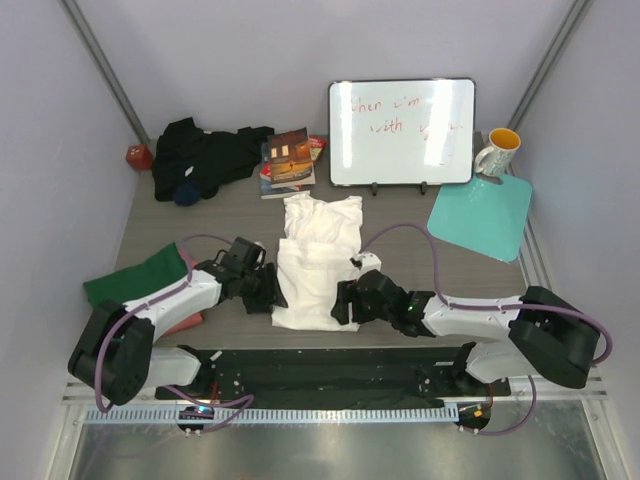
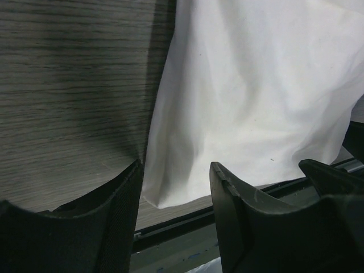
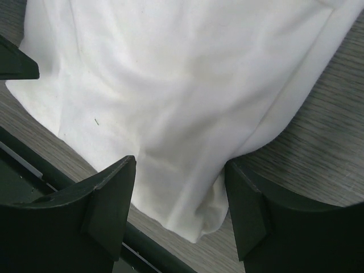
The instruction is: Fold and stack the t-shirts
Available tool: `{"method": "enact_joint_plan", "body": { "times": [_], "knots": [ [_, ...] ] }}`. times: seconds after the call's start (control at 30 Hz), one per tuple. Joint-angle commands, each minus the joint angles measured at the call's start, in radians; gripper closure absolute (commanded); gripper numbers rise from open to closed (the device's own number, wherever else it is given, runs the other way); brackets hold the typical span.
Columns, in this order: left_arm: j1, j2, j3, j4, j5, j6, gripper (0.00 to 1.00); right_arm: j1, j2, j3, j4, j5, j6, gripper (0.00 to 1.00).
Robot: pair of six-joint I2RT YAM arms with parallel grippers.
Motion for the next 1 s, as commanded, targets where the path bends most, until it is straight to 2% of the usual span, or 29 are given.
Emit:
{"method": "enact_joint_plan", "body": {
  "times": [0.0,0.33,0.43,0.77,0.87,0.9,0.93,0.97],
  "knots": [
    [-0.007,0.002,-0.017,0.020,-0.012,-0.008,0.48,-0.001,-0.010,-0.037,-0.082,0.023,0.023,0.31],
    [-0.018,0.041,-0.036,0.052,0.037,-0.014,0.48,0.000,-0.129,-0.077,-0.237,0.050,0.098,0.31],
    [-0.024,0.059,-0.042,0.054,0.040,-0.017,0.49,0.000,-0.136,-0.107,-0.213,0.028,0.118,0.31],
    [-0.038,0.056,-0.080,0.060,0.021,-0.041,0.49,0.002,0.018,-0.114,-0.043,-0.047,0.127,0.31],
    [-0.038,0.055,-0.083,0.060,0.018,-0.043,0.63,0.003,0.065,-0.106,-0.021,-0.056,0.127,0.35],
    [-0.038,0.056,-0.085,0.060,0.020,-0.043,0.80,0.008,0.070,-0.103,-0.020,-0.056,0.129,0.41],
    [-0.039,0.053,-0.085,0.057,0.023,-0.043,0.92,0.009,0.072,-0.104,-0.018,-0.055,0.127,0.48],
    [-0.039,0.051,-0.080,0.049,0.021,-0.044,1.00,0.014,0.067,-0.106,-0.020,-0.053,0.132,0.57]
  ]
}}
